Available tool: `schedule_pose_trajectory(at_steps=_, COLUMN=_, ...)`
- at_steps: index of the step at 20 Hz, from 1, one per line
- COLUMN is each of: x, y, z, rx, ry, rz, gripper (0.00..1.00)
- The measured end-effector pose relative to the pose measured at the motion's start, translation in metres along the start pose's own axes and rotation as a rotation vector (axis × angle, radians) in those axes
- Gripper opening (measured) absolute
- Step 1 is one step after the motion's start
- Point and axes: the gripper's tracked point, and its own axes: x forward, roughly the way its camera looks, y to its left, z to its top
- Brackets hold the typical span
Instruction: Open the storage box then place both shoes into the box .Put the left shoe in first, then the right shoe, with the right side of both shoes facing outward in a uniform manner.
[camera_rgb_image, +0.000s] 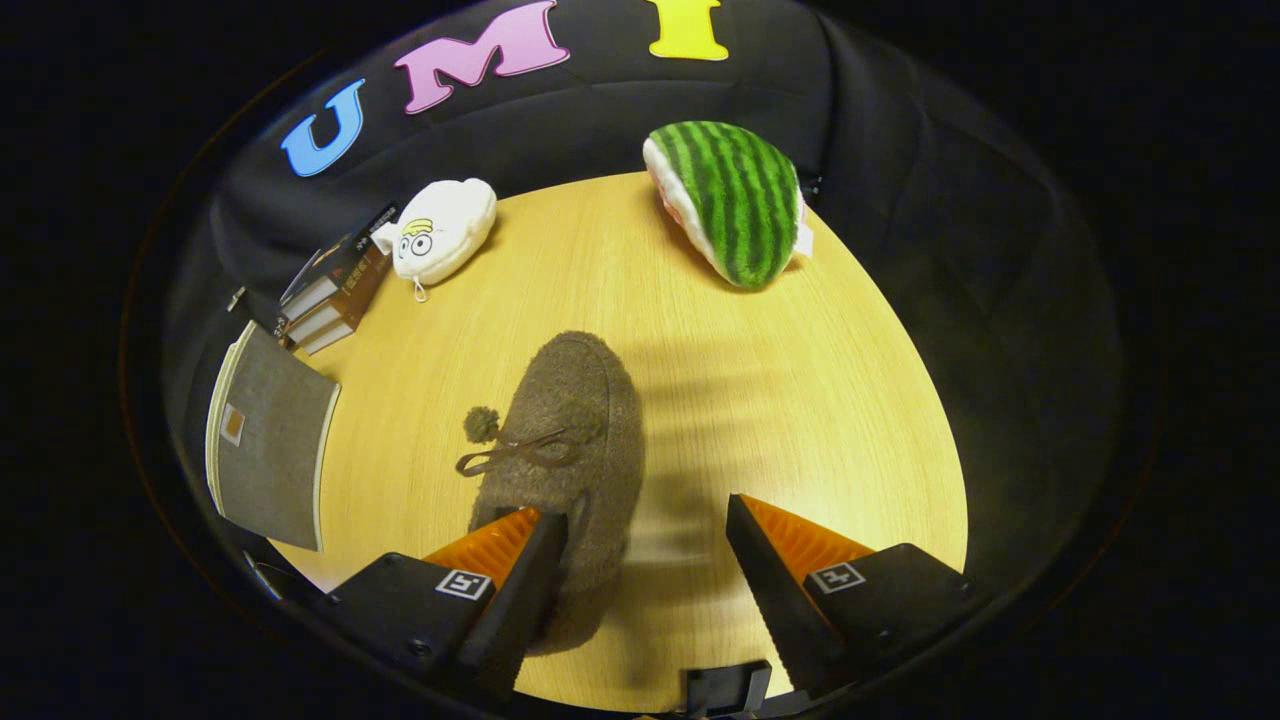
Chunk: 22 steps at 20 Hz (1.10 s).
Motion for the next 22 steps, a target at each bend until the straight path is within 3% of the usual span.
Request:
schedule_pose_trajectory(at_steps=3, x=0.013, y=0.001, z=-0.006, rx=0.048, ry=0.050, rz=0.014, gripper=0.98)
schedule_pose_trajectory(at_steps=4, x=0.015, y=0.005, z=-0.006, rx=0.084, ry=0.063, rz=0.042, gripper=0.92)
schedule_pose_trajectory(at_steps=5, x=0.015, y=0.011, z=-0.006, rx=0.117, ry=0.074, rz=0.062, gripper=0.84)
schedule_pose_trajectory(at_steps=6, x=0.016, y=0.015, z=-0.009, rx=0.133, ry=0.083, rz=0.078, gripper=0.63)
schedule_pose_trajectory(at_steps=8, x=0.017, y=0.020, z=-0.008, rx=0.114, ry=0.084, rz=0.070, gripper=0.32)
schedule_pose_trajectory(at_steps=11, x=0.016, y=0.016, z=-0.006, rx=0.113, ry=0.070, rz=0.031, gripper=0.19)
schedule_pose_trajectory(at_steps=12, x=0.015, y=0.016, z=-0.005, rx=0.129, ry=0.060, rz=0.030, gripper=0.09)
schedule_pose_trajectory(at_steps=16, x=0.004, y=0.027, z=-0.008, rx=0.186, ry=0.074, rz=0.071, gripper=0.05)
schedule_pose_trajectory(at_steps=22, x=-0.046, y=0.080, z=0.031, rx=0.299, ry=0.010, rz=0.151, gripper=0.05)
